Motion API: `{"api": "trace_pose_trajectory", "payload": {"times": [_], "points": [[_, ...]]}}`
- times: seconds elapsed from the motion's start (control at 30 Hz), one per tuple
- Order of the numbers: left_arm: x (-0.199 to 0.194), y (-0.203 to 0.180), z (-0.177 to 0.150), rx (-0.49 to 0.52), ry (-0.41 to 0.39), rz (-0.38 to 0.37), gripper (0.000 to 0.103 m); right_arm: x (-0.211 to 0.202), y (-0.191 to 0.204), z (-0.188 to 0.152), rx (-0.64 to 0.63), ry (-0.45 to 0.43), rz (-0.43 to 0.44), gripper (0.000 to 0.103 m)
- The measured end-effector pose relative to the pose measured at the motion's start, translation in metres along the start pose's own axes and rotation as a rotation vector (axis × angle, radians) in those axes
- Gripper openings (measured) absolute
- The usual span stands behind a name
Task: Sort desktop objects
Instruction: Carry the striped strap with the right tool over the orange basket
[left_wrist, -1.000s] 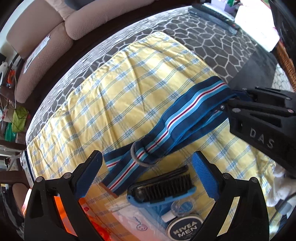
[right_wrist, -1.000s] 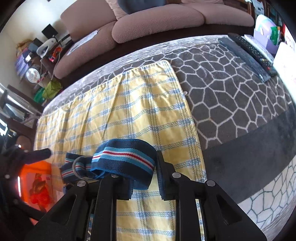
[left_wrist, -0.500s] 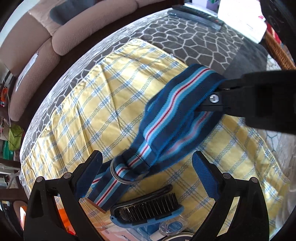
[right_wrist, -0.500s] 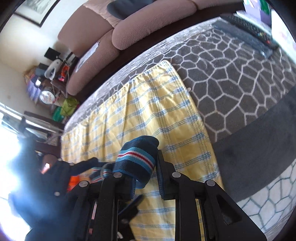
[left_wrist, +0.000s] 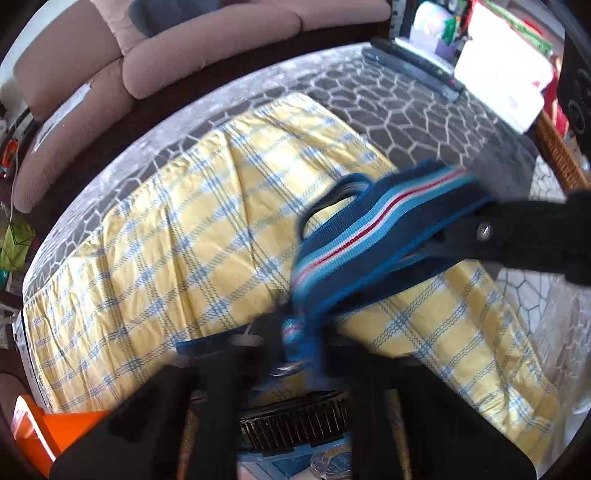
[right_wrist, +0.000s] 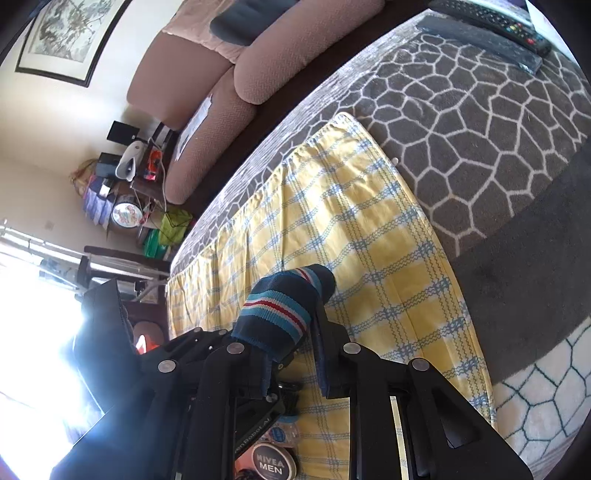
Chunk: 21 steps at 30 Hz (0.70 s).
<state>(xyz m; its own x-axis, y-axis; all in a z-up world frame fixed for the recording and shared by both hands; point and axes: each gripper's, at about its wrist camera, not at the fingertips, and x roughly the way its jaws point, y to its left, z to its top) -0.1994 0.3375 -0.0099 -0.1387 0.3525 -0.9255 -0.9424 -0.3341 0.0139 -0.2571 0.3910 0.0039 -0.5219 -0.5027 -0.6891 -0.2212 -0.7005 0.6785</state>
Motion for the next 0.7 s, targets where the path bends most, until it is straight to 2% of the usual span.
{"api": "trace_pose_trajectory", "payload": {"times": [0.2,0.33,0.53,0.7], "points": [[-0.029,0.011,0.002,-0.030,-0.052,0.022,0.004,-0.006,0.024,0.000,-0.046,-0.029,-0.008,0.019],[-0.064,0.022,-0.002,-0.074,-0.107,-0.006,0.004,-0.018,0.048,-0.002,-0.082,-0.050,-0.002,0.019],[-0.138,0.034,-0.013,-0.108,-0.201,-0.009,0.004,-0.047,0.096,-0.009,-0.142,-0.085,0.024,0.019],[-0.206,0.046,-0.033,-0.123,-0.267,0.001,0.004,-0.077,0.152,-0.022,-0.202,-0.114,0.050,0.019]]}}
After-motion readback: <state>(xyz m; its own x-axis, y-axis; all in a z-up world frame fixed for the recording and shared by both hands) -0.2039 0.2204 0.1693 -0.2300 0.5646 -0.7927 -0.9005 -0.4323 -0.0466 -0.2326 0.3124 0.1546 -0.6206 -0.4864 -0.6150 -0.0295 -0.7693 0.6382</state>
